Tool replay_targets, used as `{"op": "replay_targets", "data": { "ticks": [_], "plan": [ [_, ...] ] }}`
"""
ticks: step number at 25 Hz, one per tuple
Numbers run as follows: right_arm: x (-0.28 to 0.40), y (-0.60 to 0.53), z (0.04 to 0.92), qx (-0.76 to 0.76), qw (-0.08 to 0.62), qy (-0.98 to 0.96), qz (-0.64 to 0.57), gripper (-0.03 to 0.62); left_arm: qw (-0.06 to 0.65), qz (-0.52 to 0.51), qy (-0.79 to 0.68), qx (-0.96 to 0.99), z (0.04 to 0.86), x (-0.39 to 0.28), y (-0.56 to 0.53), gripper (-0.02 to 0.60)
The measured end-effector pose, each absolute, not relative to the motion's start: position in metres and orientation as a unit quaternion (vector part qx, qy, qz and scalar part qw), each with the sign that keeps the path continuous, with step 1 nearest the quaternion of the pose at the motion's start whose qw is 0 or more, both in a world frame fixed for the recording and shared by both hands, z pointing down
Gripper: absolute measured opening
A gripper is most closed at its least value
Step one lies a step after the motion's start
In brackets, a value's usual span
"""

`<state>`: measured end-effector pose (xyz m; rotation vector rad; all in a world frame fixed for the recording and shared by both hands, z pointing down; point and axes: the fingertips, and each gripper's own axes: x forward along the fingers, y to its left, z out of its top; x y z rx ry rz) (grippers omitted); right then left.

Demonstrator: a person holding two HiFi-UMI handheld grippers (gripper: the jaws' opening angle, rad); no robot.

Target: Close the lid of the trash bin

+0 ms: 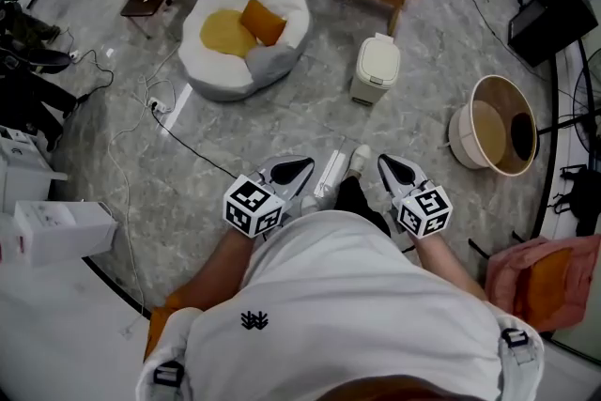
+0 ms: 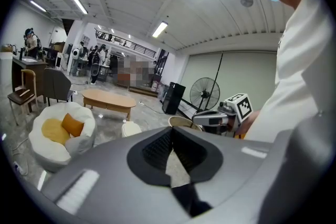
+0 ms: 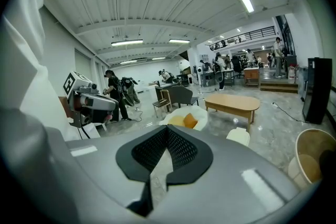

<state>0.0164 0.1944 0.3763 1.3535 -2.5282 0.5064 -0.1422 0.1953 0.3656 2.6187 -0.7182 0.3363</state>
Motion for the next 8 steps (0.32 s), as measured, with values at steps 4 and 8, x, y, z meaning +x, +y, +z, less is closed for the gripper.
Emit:
{"op": "replay_targets", "data": {
  "ticks": [4,8],
  "plan": [
    [0.012,0.189,0.379,0.453,0.120,-0.866,0.176,0.001,0.208,0.118,-0.264,0.934,0.367,-0.145,0.190,0.055],
    [0.018,0.181,0.384,0.452,0.126,-0.865,0.181,0.002,0.211,0.118,-0.261,0.935,0.368,-0.137,0.182,0.055]
  ]
}}
